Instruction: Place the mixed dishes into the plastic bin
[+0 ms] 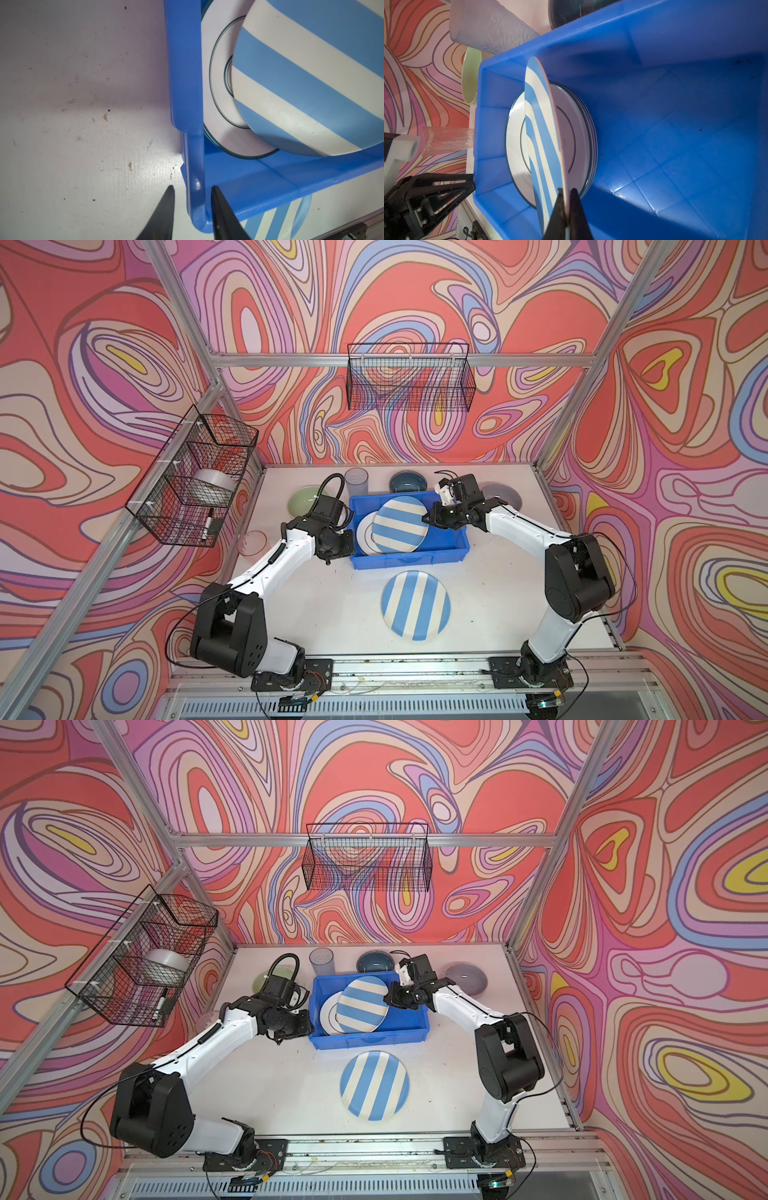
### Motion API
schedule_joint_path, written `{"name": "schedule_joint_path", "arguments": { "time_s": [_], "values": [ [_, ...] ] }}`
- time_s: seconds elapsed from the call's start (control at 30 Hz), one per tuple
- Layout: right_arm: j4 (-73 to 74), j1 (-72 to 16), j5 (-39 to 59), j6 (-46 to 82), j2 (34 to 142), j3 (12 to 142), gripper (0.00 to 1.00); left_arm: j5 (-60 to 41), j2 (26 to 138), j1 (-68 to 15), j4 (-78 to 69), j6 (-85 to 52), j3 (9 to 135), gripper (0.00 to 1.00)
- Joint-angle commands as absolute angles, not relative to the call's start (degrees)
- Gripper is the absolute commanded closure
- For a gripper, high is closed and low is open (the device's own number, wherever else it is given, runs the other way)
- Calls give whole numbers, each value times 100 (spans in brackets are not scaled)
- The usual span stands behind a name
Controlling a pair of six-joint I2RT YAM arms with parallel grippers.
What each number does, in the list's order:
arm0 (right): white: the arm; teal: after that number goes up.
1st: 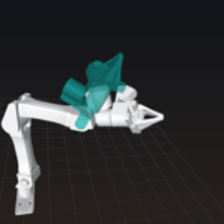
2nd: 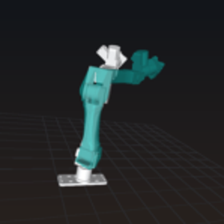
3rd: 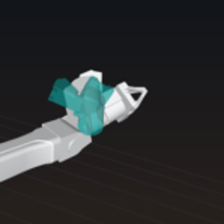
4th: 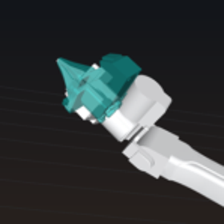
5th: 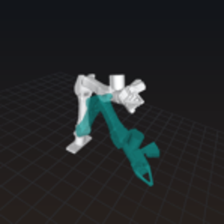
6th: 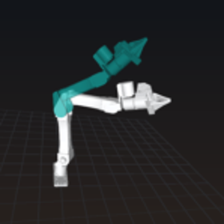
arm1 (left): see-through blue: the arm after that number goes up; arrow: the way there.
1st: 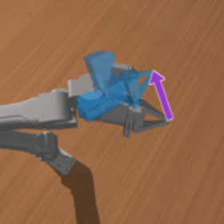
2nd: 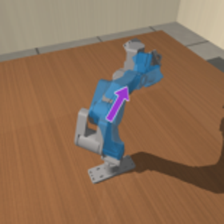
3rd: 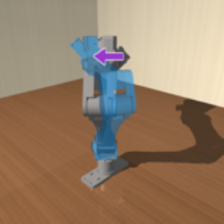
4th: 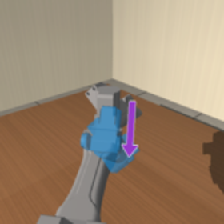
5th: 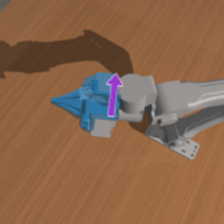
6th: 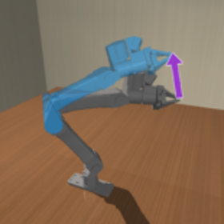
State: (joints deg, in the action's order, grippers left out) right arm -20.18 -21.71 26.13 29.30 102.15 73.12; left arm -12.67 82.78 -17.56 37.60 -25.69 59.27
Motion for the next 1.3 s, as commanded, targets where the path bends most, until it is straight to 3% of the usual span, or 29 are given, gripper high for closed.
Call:
{"name": "schedule_joint_path", "arguments": {
  "time_s": [0.0, 0.33, 0.87, 0.97, 1.13, 1.27],
  "values": [
    [-1592, -2153, 2938, 3072, 10393, 7256, 100, -1386, 8425, -1723, 3683, -2470, 6098, 69],
    [-1525, -2161, 3138, 3222, 10698, 7157, 100, -1493, 8582, -1713, 3630, -2436, 6132, 82],
    [-1876, -2407, 3055, 3047, 11215, 7433, 95, -1608, 8621, -1714, 3571, -2502, 6237, 83],
    [-1907, -2469, 3015, 3047, 11311, 7499, 93, -1633, 8596, -1713, 3569, -2514, 6240, 83],
    [-1989, -2562, 2931, 3068, 11408, 7619, 80, -1628, 8538, -1714, 3594, -2490, 6229, 82],
    [-2138, -2610, 2798, 3027, 11487, 7736, 78, -1626, 8537, -1714, 3639, -2452, 6249, 82]
  ]
}}
